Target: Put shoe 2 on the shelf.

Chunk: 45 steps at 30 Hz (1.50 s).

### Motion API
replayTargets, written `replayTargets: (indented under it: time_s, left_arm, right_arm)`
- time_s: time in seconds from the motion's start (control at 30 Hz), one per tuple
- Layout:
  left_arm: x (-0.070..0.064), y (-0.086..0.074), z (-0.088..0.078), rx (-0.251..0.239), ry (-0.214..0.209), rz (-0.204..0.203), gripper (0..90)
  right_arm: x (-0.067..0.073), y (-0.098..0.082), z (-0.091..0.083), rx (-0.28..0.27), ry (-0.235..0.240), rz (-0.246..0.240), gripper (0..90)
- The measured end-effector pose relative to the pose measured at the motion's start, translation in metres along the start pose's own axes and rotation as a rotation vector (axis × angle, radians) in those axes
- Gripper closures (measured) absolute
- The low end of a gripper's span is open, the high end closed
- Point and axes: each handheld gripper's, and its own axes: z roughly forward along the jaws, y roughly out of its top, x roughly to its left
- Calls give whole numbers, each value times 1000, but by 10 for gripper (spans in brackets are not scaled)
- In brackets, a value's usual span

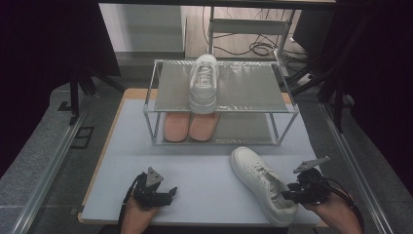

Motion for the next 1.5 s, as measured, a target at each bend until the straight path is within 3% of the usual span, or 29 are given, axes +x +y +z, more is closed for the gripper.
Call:
replayTargets:
  time_s: [0.37, 0.63, 1.17, 1.5]
  left_arm:
    - [0, 0, 0, -1, -1, 0, 177]
    - [0, 0, 0, 0, -1, 0, 177]
    - [0, 0, 0, 0, -1, 0, 177]
    - [0, 0, 0, 0, -1, -1, 177]
  right_arm:
    - [-1, 3, -1, 14, -1, 34, 731]
    - [-9, 1, -3, -8, 28, 110, 780]
    - [-36, -4, -7, -80, 211, 323, 808]
    - [-49, -13, -5, -143, 336, 417, 819]
